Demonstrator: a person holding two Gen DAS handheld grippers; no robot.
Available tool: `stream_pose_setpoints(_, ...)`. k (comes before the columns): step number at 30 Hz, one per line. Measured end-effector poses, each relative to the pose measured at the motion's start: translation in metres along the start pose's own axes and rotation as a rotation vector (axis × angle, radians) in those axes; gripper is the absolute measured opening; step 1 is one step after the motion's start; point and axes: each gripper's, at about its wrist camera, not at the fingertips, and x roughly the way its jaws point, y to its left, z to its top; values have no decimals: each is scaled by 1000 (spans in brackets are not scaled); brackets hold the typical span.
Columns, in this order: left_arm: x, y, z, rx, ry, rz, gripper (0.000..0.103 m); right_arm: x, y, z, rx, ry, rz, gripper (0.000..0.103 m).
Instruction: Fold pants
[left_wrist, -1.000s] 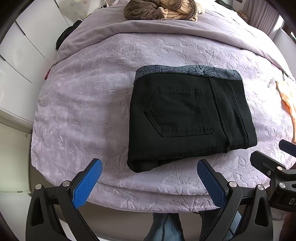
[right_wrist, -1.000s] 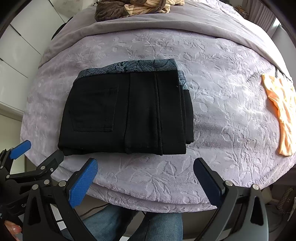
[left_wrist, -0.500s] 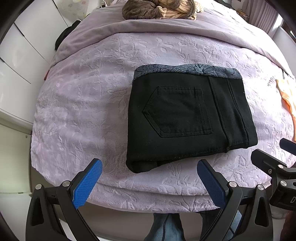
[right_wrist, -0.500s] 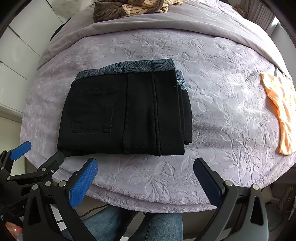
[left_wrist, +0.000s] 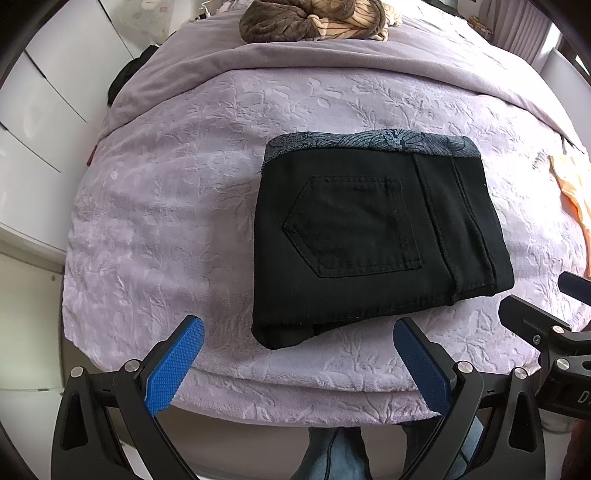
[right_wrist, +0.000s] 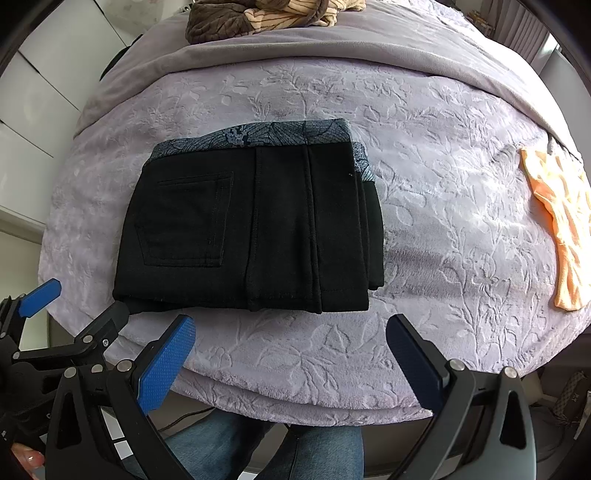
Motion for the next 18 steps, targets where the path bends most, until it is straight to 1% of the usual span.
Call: stream_pose_setpoints(18, 2, 4, 2, 3, 2, -10, 103, 2, 1, 2, -6, 6, -12, 103)
